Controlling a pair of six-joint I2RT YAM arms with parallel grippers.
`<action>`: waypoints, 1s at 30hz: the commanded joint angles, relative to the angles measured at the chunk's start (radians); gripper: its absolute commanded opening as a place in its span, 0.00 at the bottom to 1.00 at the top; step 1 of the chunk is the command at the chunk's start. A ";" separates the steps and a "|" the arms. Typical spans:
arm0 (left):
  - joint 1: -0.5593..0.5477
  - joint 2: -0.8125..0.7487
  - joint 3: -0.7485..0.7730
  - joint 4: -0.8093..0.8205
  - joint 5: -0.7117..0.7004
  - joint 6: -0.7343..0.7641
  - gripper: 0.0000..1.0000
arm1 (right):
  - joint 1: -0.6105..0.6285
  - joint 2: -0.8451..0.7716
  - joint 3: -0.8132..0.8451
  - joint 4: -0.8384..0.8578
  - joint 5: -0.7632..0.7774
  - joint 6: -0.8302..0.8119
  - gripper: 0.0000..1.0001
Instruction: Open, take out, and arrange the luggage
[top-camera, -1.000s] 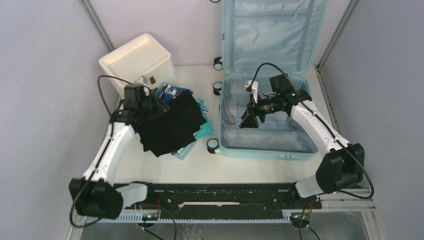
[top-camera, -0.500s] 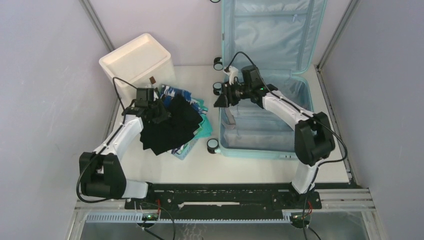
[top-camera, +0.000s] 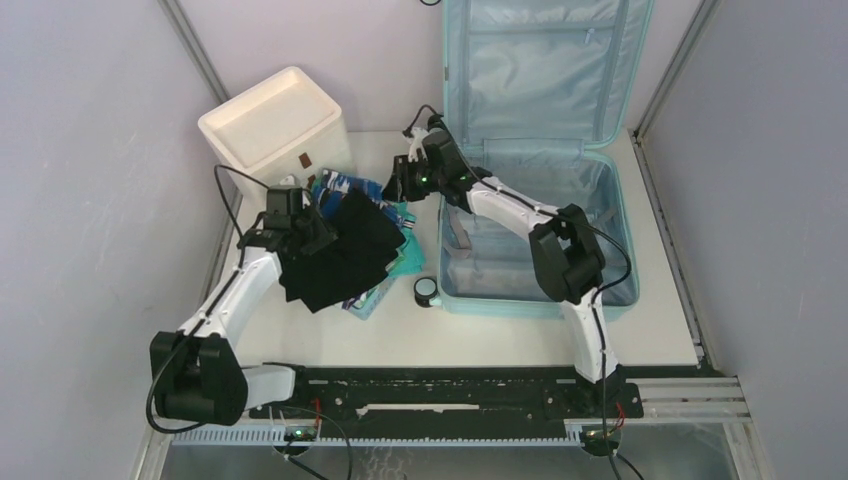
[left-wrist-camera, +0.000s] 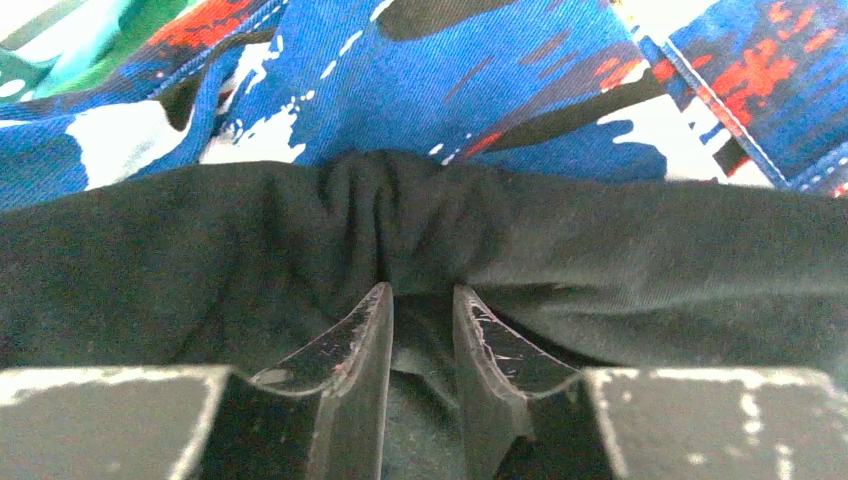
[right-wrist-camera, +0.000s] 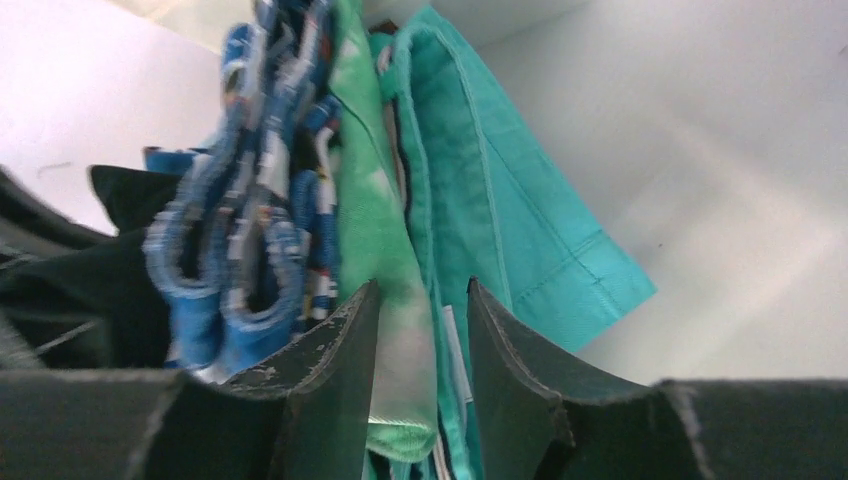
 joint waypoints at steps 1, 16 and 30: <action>0.007 -0.085 -0.023 -0.078 -0.042 0.045 0.35 | 0.017 0.052 0.027 0.000 0.002 0.047 0.47; 0.007 -0.482 0.000 -0.071 -0.015 0.119 0.56 | 0.049 -0.121 -0.286 -0.052 -0.144 -0.020 0.43; 0.011 -0.555 0.084 0.007 -0.017 0.171 0.69 | 0.172 -0.384 -0.529 -0.129 -0.151 -0.089 0.46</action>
